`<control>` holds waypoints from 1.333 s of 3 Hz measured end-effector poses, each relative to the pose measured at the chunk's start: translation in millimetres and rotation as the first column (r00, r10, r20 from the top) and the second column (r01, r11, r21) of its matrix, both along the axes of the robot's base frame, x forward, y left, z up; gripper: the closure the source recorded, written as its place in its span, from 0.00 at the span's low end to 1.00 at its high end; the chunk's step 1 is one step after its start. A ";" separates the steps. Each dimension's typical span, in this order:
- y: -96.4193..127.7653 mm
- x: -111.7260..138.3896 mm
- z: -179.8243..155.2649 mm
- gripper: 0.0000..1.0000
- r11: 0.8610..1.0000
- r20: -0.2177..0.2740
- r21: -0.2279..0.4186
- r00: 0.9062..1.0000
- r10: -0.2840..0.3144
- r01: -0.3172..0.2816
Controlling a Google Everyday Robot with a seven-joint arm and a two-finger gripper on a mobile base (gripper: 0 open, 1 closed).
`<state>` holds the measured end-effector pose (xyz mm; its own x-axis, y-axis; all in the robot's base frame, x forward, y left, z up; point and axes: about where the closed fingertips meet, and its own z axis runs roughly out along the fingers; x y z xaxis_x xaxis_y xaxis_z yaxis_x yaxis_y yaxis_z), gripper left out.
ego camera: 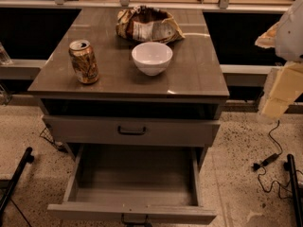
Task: Place orange can into middle drawer
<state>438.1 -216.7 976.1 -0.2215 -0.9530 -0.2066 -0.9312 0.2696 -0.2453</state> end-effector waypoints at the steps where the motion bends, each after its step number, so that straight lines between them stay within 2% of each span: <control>1: 0.0 0.0 0.0 0.00 1.000 0.000 0.000 1.000 0.000 0.000; 2: 31.3 24.5 1.1 0.00 0.997 0.033 0.042 0.997 0.066 -0.067; 3: 97.4 70.7 3.0 0.00 0.980 0.077 0.088 0.982 0.172 -0.178; 4: 176.0 116.4 2.4 0.00 0.952 0.122 0.150 0.961 0.250 -0.267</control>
Offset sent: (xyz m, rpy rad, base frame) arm 0.0335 0.0455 -0.0029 0.0706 -0.0282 0.1133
